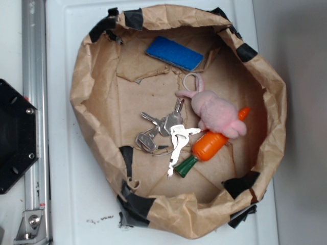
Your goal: Grab the blue sponge.
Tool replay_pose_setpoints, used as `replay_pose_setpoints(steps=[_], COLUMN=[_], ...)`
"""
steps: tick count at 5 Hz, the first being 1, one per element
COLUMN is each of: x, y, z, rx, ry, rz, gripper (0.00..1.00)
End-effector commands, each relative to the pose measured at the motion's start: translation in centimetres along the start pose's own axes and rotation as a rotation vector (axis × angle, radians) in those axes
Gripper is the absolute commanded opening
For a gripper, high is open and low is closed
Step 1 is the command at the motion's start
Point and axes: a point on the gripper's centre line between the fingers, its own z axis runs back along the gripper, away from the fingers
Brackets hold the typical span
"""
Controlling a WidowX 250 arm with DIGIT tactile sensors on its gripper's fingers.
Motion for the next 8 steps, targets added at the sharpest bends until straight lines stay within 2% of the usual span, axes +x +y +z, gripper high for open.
replay_pose_setpoints(steps=[1,2,3,4,6,7,8], x=[0.0,4.4,8.3,11.7,12.9,12.7,12.3], y=[0.0,2.3,3.4,4.3,5.7,6.1,8.0], z=[0.0,-4.3,-7.0,-10.2,-16.7,-18.5,-19.3], rx=[0.000,0.087,0.152,0.172,0.225,0.275,0.265], ry=[0.000,-0.131,-0.200,-0.258,-0.143,-0.105,-0.089], rz=[0.000,0.034,-0.116,-0.258,-0.313,-0.323,-0.307], gripper=[1.00,1.00,1.00,1.00,1.00,1.00,1.00])
